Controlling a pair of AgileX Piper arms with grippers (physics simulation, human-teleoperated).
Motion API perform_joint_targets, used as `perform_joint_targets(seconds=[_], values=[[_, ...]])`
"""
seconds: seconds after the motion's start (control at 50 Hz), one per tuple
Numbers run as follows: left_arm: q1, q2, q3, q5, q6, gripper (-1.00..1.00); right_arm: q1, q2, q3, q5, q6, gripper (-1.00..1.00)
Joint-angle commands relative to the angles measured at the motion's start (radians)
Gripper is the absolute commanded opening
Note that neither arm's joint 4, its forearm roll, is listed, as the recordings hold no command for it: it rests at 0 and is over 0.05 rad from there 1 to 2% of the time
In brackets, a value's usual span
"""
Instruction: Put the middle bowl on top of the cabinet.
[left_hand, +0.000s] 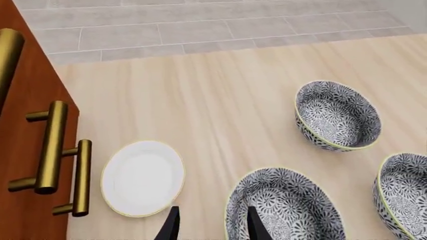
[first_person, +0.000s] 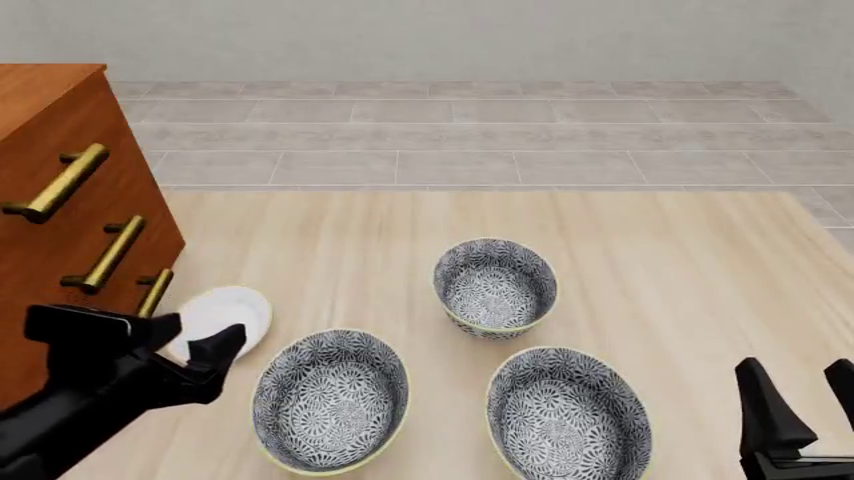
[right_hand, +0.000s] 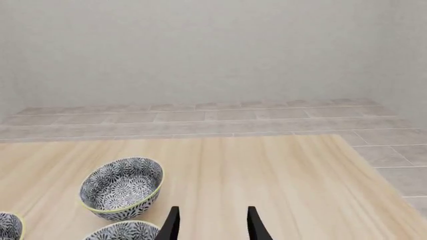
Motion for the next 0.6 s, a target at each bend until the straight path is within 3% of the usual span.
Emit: perform_joint_targets(seconds=[0.02,0.6], values=[[-0.008,0.037,0.016,-0.036,-0.023,1.0,-0.002,0.002,0.0,-0.002,0.001,1.0],[-0.035,0.143,0.077,-0.137,-0.095,1.0,-0.001,0.0,-0.004,0.004,0.0,1.0]])
